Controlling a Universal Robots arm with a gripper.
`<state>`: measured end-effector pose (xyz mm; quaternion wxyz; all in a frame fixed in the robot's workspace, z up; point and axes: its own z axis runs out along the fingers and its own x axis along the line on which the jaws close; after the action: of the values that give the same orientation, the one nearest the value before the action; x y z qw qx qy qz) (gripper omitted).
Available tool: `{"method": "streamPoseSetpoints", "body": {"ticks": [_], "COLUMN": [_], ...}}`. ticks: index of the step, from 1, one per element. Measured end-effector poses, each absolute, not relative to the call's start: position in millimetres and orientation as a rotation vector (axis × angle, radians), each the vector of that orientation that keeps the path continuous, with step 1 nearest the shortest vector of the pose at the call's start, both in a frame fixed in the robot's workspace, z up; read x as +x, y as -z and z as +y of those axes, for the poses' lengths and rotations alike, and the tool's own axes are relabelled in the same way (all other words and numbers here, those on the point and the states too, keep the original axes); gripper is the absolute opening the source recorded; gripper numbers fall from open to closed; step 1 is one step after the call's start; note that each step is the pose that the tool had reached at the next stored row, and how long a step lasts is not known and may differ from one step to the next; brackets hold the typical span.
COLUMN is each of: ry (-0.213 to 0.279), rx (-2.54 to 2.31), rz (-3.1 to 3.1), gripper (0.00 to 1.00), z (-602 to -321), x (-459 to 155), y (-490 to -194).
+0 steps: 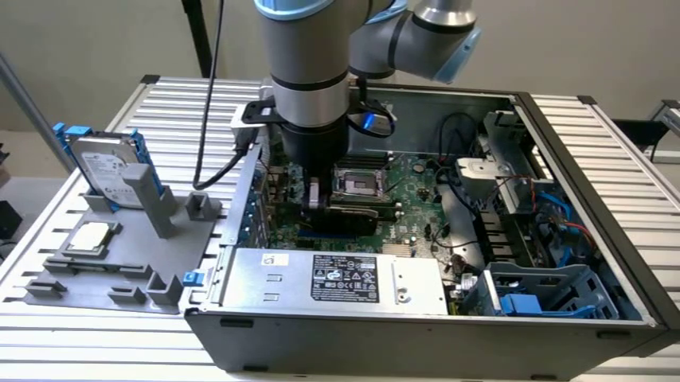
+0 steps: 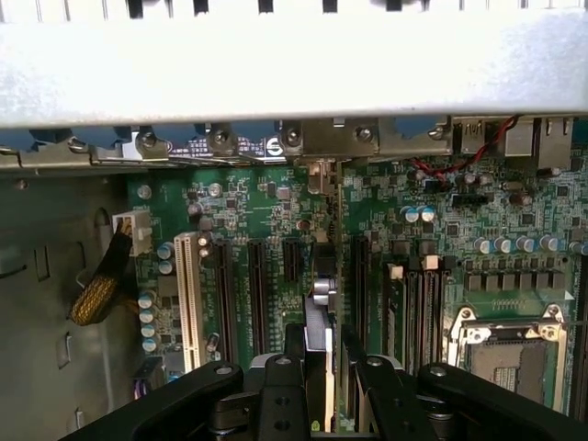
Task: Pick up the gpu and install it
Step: 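Insert the gpu into the slot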
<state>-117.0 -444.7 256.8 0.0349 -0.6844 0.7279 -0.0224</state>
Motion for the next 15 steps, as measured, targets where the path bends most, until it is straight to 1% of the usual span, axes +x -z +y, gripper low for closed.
{"method": "streamPoseSetpoints", "body": {"ticks": [15], "ry": [0.071], "rx": [-2.110], "rz": [2.232], "gripper": [0.26], "z": [-442.8], "x": [-117.9], "y": [-254.8]}}
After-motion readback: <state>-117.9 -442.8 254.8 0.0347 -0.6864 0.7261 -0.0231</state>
